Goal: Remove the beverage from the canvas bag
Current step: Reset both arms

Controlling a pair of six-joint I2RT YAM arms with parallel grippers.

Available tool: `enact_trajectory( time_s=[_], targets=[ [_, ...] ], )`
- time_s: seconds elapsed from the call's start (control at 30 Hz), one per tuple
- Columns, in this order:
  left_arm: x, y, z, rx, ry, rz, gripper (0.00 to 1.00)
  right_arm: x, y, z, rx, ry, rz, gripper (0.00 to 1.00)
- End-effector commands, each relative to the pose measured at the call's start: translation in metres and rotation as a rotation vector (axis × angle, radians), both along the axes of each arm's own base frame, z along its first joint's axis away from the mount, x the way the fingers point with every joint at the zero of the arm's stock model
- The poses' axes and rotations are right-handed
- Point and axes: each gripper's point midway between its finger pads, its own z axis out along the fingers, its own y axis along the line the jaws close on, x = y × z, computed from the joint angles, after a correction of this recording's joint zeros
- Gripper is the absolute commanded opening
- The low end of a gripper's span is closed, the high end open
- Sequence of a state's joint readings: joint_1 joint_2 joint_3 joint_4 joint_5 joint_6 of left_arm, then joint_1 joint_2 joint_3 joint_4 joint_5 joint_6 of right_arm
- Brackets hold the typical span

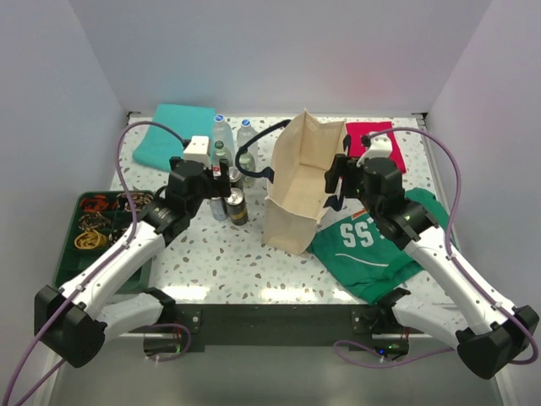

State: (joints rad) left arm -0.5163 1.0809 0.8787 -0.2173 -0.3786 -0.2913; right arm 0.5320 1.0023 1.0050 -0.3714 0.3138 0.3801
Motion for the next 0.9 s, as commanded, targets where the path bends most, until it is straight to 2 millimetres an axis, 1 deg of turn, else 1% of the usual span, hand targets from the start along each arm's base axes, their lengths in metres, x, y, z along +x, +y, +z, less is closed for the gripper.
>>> enact_trajectory(
  time_s=[0.0,0.03,0.07,0.1,0.13,0.17,0.23,0.27,0.3,0.33,0.37,0.43,0.47,0.5,0.53,0.57,0.6,0.63,0.67,0.7,0.73,0.77,0.8,0.87],
  targets=[
    [0.009,-0.034,0.047,-0.007,-0.103,-0.216,1.0,0.005,-0.015,0.018,-0.032,-0.08,-0.067,0.9],
    [0.008,-0.044,0.051,-0.015,-0.102,-0.266,1.0,0.005,-0.019,0.02,-0.052,-0.089,-0.074,0.9],
    [0.009,-0.047,0.054,-0.016,-0.102,-0.279,1.0,0.006,-0.025,0.021,-0.071,-0.095,-0.099,0.91],
    [0.012,-0.051,0.063,-0.016,-0.106,-0.298,1.0,0.006,-0.029,0.022,-0.084,-0.102,-0.112,0.93],
    [0.012,-0.055,0.067,-0.007,-0.112,-0.326,1.0,0.006,-0.032,0.023,-0.105,-0.106,-0.122,0.93],
    [0.012,-0.057,0.073,-0.008,-0.123,-0.339,1.0,0.008,-0.035,0.024,-0.118,-0.11,-0.137,0.94],
    [0.013,-0.057,0.091,-0.01,-0.18,-0.349,1.0,0.009,-0.042,0.024,-0.158,-0.114,-0.161,0.95],
    [0.018,-0.048,0.094,-0.022,-0.187,-0.305,1.0,0.011,-0.044,0.025,-0.171,-0.114,-0.17,0.95],
    [0.023,-0.045,0.102,-0.045,-0.216,-0.294,1.0,0.012,-0.052,0.026,-0.187,-0.115,-0.215,0.96],
    [0.028,-0.039,0.104,-0.052,-0.23,-0.279,1.0,0.013,-0.055,0.025,-0.199,-0.11,-0.234,0.96],
    [0.041,-0.019,0.106,-0.06,-0.251,-0.22,1.0,0.016,-0.06,0.025,-0.211,-0.102,-0.256,0.96],
    [0.052,-0.003,0.106,-0.129,-0.246,-0.19,1.0,0.017,-0.068,0.024,-0.232,-0.097,-0.288,0.97],
    [0.065,0.023,0.107,-0.153,-0.256,-0.126,1.0,0.018,-0.075,0.02,-0.239,-0.093,-0.304,0.97],
    [0.069,0.026,0.11,-0.198,-0.27,-0.127,1.0,0.02,-0.078,0.021,-0.236,-0.101,-0.31,0.97],
    [0.072,0.031,0.112,-0.201,-0.291,-0.138,1.0,0.02,-0.081,0.019,-0.238,-0.102,-0.314,0.97],
    [0.079,0.041,0.109,-0.195,-0.299,-0.12,1.0,0.022,-0.094,0.014,-0.243,-0.087,-0.349,0.98],
    [0.085,0.054,0.105,-0.193,-0.291,-0.058,1.0,0.022,-0.102,0.012,-0.237,-0.076,-0.367,0.98],
    [0.087,0.059,0.1,-0.209,-0.277,-0.027,1.0,0.024,-0.108,0.008,-0.209,-0.065,-0.379,0.98],
    [0.092,0.068,0.092,-0.207,-0.256,0.003,1.0,0.024,-0.129,0.003,-0.2,-0.049,-0.442,0.98],
    [0.095,0.072,0.088,-0.203,-0.249,0.021,1.0,0.025,-0.138,0.001,-0.193,-0.045,-0.47,0.98],
    [0.097,0.075,0.082,-0.201,-0.238,0.036,1.0,0.025,-0.154,-0.005,-0.188,-0.031,-0.513,0.98],
    [0.099,0.076,0.075,-0.201,-0.224,0.041,1.0,0.025,-0.16,-0.006,-0.176,-0.032,-0.537,0.98],
    [0.1,0.075,0.072,-0.193,-0.223,0.034,1.0,0.026,-0.165,-0.009,-0.165,-0.026,-0.557,0.99],
    [0.1,0.079,0.063,-0.192,-0.215,0.06,1.0,0.026,-0.178,-0.021,-0.12,-0.004,-0.624,0.99]
  ],
)
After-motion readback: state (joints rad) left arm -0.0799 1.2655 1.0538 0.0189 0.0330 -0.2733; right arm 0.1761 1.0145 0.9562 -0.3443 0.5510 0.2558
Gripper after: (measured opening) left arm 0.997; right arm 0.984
